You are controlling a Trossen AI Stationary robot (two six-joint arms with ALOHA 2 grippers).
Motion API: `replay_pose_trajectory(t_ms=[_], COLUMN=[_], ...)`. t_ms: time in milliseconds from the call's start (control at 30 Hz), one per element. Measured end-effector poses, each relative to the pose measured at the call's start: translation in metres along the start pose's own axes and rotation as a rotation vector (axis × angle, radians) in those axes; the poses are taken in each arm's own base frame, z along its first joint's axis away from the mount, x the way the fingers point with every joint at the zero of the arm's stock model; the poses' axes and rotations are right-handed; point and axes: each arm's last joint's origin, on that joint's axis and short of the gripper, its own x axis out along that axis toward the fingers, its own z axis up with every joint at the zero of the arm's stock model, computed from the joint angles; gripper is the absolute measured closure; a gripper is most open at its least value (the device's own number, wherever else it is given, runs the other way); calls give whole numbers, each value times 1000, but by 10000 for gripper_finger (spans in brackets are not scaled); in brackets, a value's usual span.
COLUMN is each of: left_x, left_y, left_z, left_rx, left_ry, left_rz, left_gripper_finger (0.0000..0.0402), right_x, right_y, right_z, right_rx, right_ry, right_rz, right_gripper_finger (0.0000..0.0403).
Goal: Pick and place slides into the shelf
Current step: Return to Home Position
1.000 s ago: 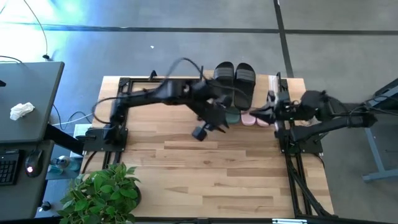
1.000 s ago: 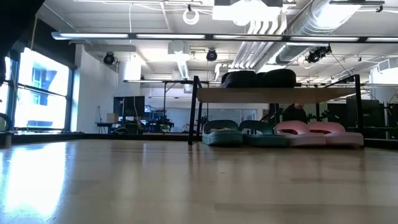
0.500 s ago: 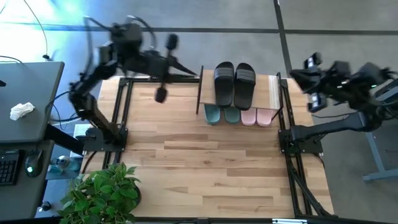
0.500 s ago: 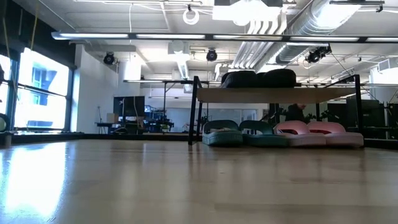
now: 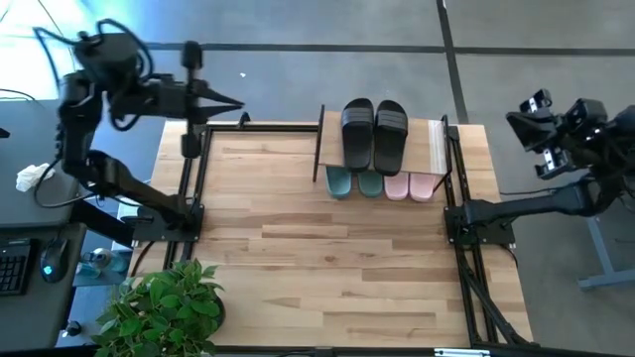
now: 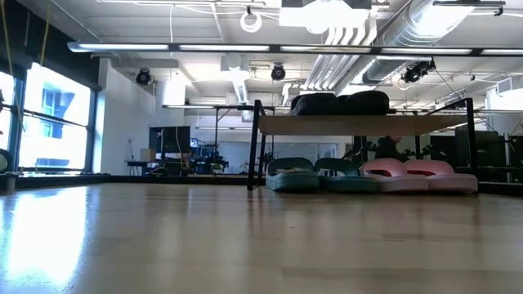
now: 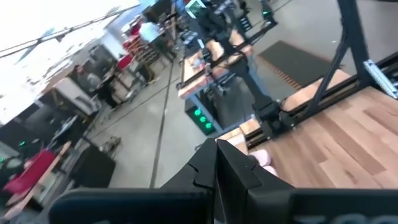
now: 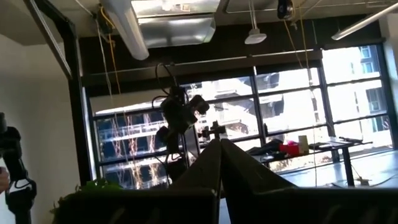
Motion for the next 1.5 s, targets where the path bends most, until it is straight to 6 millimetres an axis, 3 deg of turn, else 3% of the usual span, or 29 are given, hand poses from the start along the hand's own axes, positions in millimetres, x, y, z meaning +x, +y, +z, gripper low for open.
replay_pose_trajectory(t_ms=[233, 500, 767, 967, 1200, 1333, 1500], left_x=[-22, -38, -86, -120, -137, -143, -140], left_y=[-15, -52, -99, -133, -167, -179, -178], left_z=[-15, -57, -107, -145, -185, -198, -200], left_rx=[-73, -144, -281, -357, -441, -462, -455], left_ry=[39, -27, -35, -64, -119, -146, -104], left_rz=[54, 111, 263, 410, 490, 518, 520], left_gripper_finger=[401, 401, 401, 401, 401, 401, 401], right_x=[-8, -10, -11, -9, -10, -20, -33], right_y=[-5, -8, -10, -11, -12, -13, -16], right_z=[-51, -106, -146, -164, -178, -178, -175], right_rx=[80, 194, 281, 333, 335, 319, 317], right_ry=[-82, -149, -194, -193, -227, -303, -350], right_rz=[18, 60, 119, 148, 164, 177, 164], right_gripper_finger=[403, 403, 403, 403, 403, 403, 403])
